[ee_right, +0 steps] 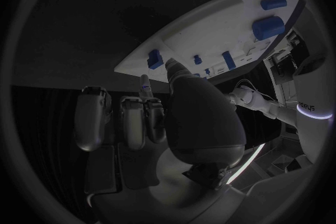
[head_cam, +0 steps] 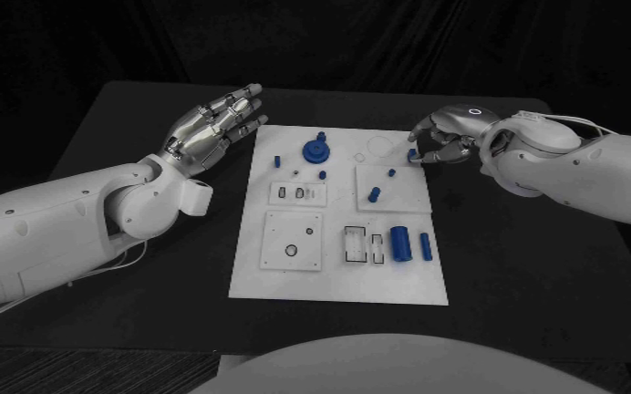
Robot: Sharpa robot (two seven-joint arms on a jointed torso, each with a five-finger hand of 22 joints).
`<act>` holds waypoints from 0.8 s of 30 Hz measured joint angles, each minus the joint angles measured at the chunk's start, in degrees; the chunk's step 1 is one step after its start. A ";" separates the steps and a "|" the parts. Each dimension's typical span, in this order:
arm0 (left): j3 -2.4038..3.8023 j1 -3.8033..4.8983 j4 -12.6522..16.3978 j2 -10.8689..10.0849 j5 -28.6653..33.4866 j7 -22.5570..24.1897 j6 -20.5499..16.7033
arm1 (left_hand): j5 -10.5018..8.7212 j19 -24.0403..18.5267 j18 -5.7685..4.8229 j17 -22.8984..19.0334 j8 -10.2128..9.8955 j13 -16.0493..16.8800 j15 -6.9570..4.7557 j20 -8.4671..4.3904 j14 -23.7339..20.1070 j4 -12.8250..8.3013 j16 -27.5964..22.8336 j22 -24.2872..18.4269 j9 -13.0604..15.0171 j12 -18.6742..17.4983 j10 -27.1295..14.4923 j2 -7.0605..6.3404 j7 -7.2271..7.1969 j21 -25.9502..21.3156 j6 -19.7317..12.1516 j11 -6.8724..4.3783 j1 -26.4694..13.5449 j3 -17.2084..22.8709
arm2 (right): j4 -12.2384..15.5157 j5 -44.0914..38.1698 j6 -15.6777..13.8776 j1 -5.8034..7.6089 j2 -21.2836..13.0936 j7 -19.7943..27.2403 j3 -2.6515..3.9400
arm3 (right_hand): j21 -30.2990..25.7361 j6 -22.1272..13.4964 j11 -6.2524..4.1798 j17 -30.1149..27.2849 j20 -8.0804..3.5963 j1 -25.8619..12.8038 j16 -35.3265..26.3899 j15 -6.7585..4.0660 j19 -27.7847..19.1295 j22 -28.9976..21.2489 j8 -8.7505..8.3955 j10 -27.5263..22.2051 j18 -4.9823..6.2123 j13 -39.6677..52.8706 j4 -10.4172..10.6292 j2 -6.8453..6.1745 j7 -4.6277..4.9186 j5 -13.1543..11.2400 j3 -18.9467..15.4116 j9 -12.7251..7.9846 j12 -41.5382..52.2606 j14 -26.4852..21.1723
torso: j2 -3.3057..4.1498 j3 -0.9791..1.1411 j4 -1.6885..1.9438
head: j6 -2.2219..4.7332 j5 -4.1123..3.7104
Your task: Assemble the parts on the task board
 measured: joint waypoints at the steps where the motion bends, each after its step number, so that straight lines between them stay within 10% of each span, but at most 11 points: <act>1: 0.00 -0.01 0.00 0.00 0.00 0.00 0.00 | 0.00 0.00 0.00 0.00 0.00 0.00 0.00 0.00 0.00 -0.08 0.00 0.00 0.00 0.00 0.00 0.00 0.00 0.00 0.00 0.00 0.00 0.08 | -0.03 0.00 0.09 -0.04 0.02 -0.03 0.00 | 0.00 0.00 0.00 0.00 0.00 0.51 0.00 0.00 0.00 0.00 0.28 0.00 0.01 0.00 0.00 -0.01 0.00 0.36 0.00 0.15 0.00 0.00 | 0.00 -0.01 -0.01 | 0.00 -0.01; 24: 0.01 -0.10 -0.02 -0.01 0.00 -0.01 0.07 | 0.00 0.00 0.00 0.03 0.00 0.00 0.00 0.00 0.00 -0.07 0.00 0.02 0.00 0.00 0.00 0.00 0.00 0.00 0.00 0.00 0.00 0.07 | -0.38 0.01 1.20 -0.36 0.42 -1.00 0.00 | -0.78 0.21 0.00 -0.01 0.00 2.42 -0.26 0.00 0.00 -0.01 1.73 0.00 0.01 -0.01 -0.31 0.01 0.21 0.90 0.31 1.38 0.00 0.00 | 0.05 0.03 -0.03 | 0.00 -0.07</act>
